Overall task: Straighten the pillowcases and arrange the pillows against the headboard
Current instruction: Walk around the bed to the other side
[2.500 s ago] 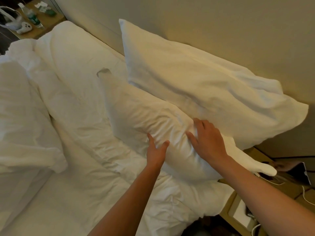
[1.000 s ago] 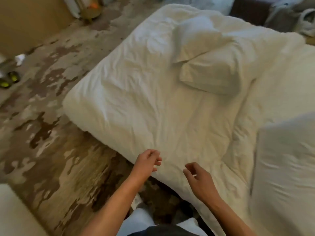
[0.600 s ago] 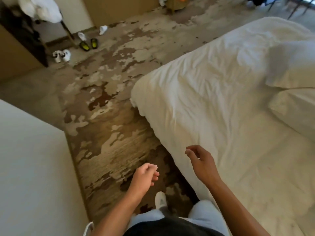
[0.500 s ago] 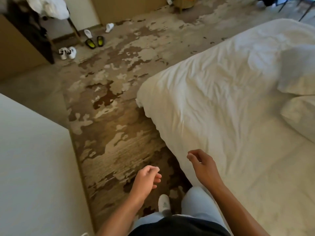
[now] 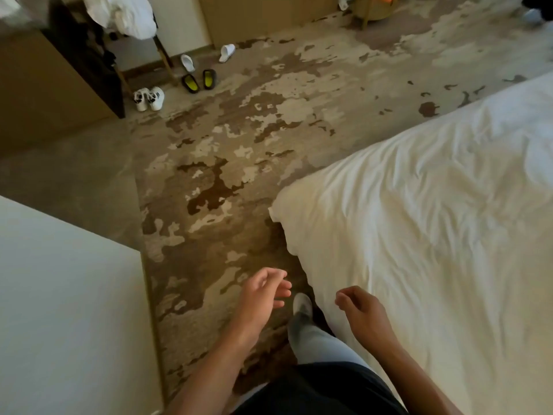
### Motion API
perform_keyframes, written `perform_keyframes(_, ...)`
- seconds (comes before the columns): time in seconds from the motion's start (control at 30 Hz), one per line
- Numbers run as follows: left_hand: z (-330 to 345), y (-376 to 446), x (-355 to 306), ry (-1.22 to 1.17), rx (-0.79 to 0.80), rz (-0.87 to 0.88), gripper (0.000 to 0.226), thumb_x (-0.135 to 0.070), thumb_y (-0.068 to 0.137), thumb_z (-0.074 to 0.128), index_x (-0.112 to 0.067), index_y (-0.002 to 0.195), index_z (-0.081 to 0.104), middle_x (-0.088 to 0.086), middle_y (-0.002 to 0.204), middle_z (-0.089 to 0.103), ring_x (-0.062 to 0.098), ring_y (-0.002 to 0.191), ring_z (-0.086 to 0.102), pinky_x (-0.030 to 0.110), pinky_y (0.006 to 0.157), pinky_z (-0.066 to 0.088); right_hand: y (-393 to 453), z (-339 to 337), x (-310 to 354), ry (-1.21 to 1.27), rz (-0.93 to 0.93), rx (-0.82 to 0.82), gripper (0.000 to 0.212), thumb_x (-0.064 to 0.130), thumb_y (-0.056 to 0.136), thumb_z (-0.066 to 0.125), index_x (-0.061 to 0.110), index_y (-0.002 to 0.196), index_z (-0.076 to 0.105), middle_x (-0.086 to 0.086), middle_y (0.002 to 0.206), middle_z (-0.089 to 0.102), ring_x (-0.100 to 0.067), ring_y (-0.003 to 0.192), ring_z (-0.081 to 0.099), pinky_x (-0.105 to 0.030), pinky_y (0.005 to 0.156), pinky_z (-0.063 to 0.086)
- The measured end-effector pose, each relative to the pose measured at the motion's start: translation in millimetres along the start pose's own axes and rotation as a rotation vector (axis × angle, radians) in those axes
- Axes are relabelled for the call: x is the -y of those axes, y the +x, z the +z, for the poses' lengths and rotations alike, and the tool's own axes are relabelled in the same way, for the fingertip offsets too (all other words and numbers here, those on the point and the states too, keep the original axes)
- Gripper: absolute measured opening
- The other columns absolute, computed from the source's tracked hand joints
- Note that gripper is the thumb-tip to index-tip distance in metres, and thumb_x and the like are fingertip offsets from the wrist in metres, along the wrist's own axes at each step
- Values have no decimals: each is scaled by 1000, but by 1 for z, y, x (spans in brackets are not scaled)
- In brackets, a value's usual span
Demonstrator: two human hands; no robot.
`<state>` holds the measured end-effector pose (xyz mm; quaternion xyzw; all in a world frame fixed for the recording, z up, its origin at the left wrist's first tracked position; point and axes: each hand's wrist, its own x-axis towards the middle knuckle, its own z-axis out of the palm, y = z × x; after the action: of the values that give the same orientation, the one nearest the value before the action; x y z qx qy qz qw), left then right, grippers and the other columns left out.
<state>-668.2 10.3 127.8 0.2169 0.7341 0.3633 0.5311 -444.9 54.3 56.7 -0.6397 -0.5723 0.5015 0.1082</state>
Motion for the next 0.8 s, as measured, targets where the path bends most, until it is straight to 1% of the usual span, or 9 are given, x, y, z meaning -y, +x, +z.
perform_keyframes(0.1, -41, 48, -40, -46, -69, -11, 25, -39, 101, 55, -23, 101, 74, -2, 94, 78, 15, 89, 75, 38, 83, 62, 68, 17, 67, -11, -52, 72, 14, 36, 102, 57, 38, 96, 70, 16, 92, 73, -2, 86, 68, -21, 76, 52)
perform_keyframes(0.2, -79, 92, -63, -97, -164, -39, 24, -35, 101, 56, -20, 102, 74, 3, 94, 78, 19, 90, 76, 40, 84, 61, 135, 33, 143, -28, -139, 154, 13, 36, 102, 58, 36, 98, 70, 12, 88, 73, -2, 81, 69, -21, 73, 55)
perform_keyframes(0.3, -116, 142, -80, -143, -247, -84, 23, -33, 102, 55, -21, 100, 75, 4, 94, 78, 19, 88, 76, 40, 83, 62, 203, 47, 222, -13, -202, 182, 13, 37, 101, 59, 34, 100, 72, 13, 90, 74, -1, 84, 68, -20, 72, 51)
perform_keyframes(0.43, -160, 224, -110, -200, -293, -152, 23, -33, 102, 56, -22, 98, 75, 2, 91, 79, 20, 87, 76, 41, 83, 61, 295, 66, 304, -21, -253, 178, 13, 37, 102, 60, 32, 102, 72, 11, 88, 74, 1, 79, 67, -15, 64, 46)
perform_keyframes(0.57, -199, 328, -168, -147, -228, -119, 21, -36, 101, 56, -28, 98, 74, -4, 90, 78, 14, 87, 75, 37, 84, 60, 381, 78, 368, -35, -240, 135, 13, 35, 102, 60, 30, 104, 73, 12, 90, 73, -2, 83, 67, -21, 72, 49)
perform_keyframes(0.63, -211, 377, -206, -107, -158, -110, 20, -38, 100, 56, -30, 96, 74, -5, 88, 78, 13, 88, 74, 36, 83, 60, 410, 74, 393, -23, -208, 74, 12, 34, 102, 61, 31, 101, 73, 10, 85, 73, -3, 80, 67, -20, 70, 49)
perform_keyframes(0.7, -214, 419, -248, -49, -76, -100, 19, -38, 99, 57, -31, 95, 74, -7, 87, 77, 12, 87, 74, 35, 81, 60, 431, 66, 412, 18, -146, 9, 11, 35, 101, 62, 33, 97, 72, 9, 85, 73, -6, 76, 68, -20, 67, 50)
perform_keyframes(0.8, -197, 485, -312, 42, 58, -53, 17, -36, 98, 58, -30, 92, 73, -6, 86, 77, 12, 85, 73, 33, 80, 60, 463, 49, 431, 34, -55, -95, 12, 33, 102, 61, 31, 98, 72, 3, 84, 72, -6, 77, 67, -28, 70, 55)
